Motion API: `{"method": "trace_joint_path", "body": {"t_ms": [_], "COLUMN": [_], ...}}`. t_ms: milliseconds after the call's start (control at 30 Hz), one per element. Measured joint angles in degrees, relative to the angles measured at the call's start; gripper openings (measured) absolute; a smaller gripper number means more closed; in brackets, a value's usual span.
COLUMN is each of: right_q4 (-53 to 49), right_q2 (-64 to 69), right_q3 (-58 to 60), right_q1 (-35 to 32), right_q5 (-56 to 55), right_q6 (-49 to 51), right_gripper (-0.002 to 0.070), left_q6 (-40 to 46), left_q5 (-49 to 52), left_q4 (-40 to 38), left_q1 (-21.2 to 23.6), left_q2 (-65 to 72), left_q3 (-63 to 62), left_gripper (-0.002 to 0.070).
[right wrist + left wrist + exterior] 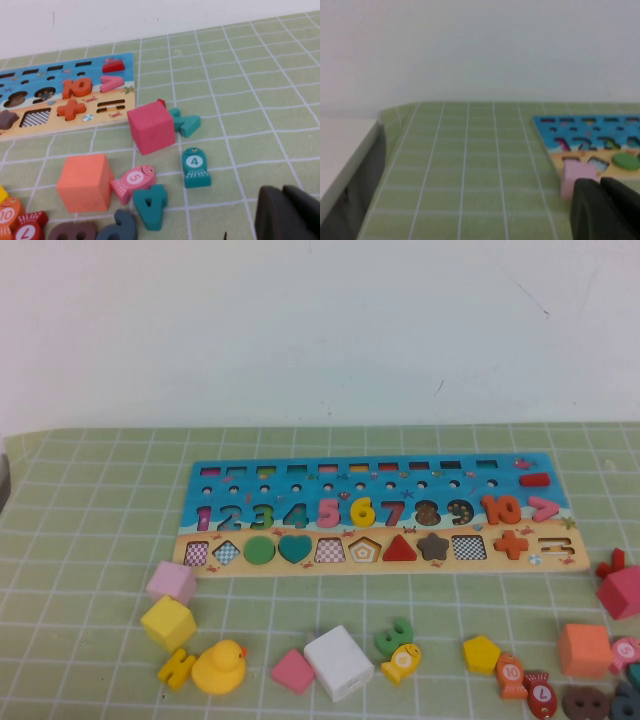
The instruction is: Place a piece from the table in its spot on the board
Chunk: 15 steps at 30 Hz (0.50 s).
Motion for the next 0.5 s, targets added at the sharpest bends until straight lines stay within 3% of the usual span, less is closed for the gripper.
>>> {"method": "trace_joint_path", "body": {"t_ms": [133,500], "right_q4": [0.00,0.00], "right_q2": [0.00,0.00], "right_q3": [0.00,0.00], "right_q1": [0.00,0.00], "right_q5": [0.00,0.00], "right_q6": [0.00,0.00], "right_gripper": [-0.0003,-0.0003], "left_q6": [1.74,6.83], "left_q5": [0.19,7.62], "left_q4": [-2.19,-3.20], "left_q1": [1.38,1.24], "left_q2": [-0.62,-0.94], "left_q3": [5.60,5.60], "left_gripper": [-0.0002,-0.0002]}}
